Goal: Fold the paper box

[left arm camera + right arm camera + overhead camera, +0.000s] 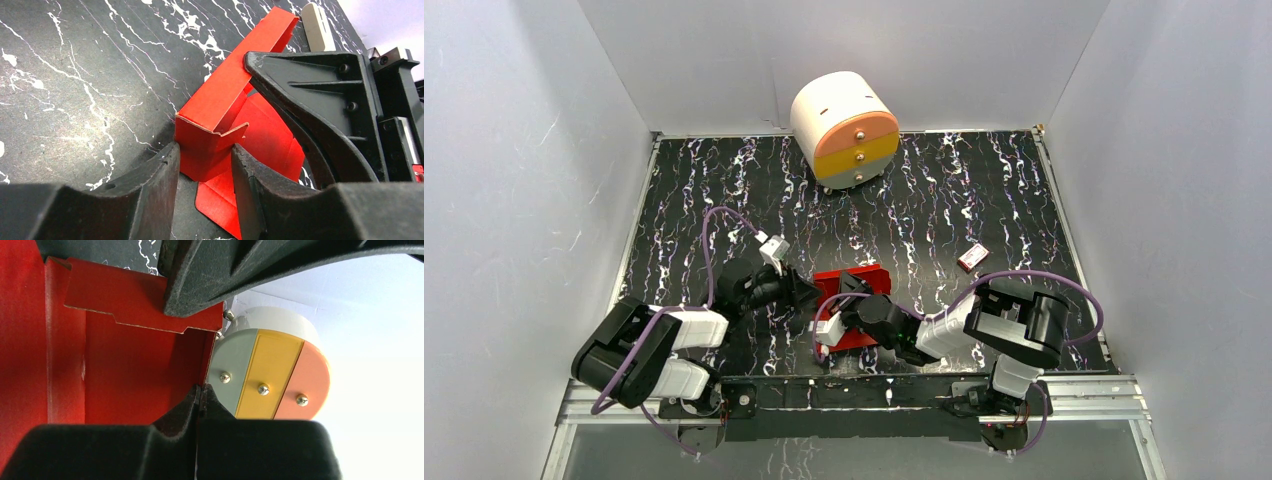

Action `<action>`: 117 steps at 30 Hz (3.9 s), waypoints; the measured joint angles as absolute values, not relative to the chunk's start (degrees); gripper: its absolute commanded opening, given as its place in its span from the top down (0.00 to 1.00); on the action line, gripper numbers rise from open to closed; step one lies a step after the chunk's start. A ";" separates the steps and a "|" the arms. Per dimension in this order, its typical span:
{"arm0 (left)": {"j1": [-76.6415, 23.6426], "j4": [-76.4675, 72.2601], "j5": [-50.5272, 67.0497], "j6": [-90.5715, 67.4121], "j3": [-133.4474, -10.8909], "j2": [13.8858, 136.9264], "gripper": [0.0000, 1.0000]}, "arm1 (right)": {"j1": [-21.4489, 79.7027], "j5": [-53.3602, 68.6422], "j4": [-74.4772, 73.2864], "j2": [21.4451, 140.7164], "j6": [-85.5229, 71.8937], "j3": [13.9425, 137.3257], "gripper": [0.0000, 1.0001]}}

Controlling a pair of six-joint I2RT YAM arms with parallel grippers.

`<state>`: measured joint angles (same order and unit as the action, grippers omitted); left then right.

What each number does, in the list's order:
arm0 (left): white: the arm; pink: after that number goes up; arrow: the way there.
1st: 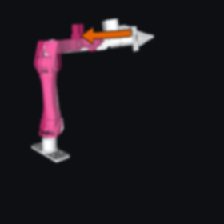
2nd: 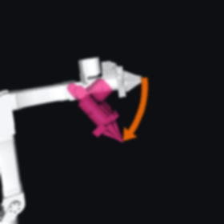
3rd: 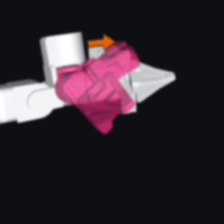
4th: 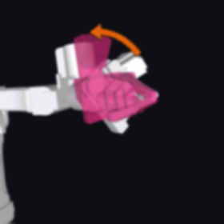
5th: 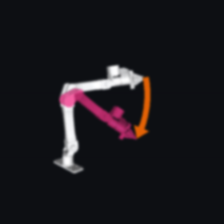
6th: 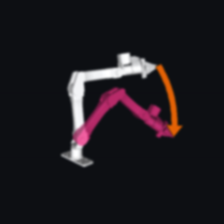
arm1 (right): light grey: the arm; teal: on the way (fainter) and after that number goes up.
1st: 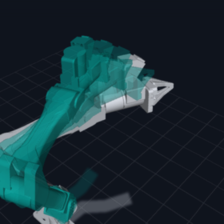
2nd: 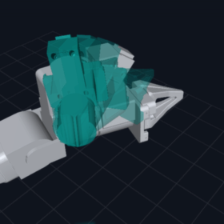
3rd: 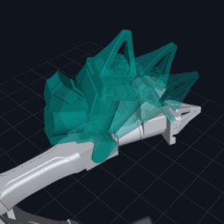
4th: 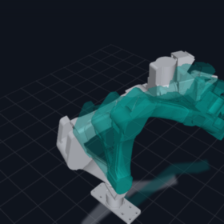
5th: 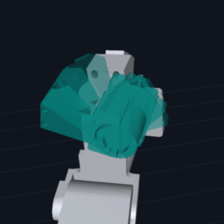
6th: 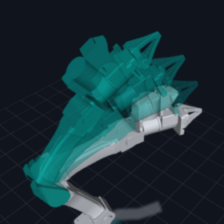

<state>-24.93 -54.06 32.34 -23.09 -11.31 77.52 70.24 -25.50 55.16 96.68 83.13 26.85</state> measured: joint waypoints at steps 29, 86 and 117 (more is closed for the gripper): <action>-31.42 -56.05 12.62 -20.27 -12.14 80.40 0.81 | 70.13 -23.31 32.93 89.97 69.76 36.25 0.63; -27.75 -44.91 13.21 -25.78 -22.90 81.32 0.49 | 31.20 11.92 20.60 72.20 -19.18 21.63 0.69; -18.63 -45.82 17.10 -27.03 -28.51 82.19 0.48 | 31.31 15.44 9.89 66.81 16.97 37.10 1.00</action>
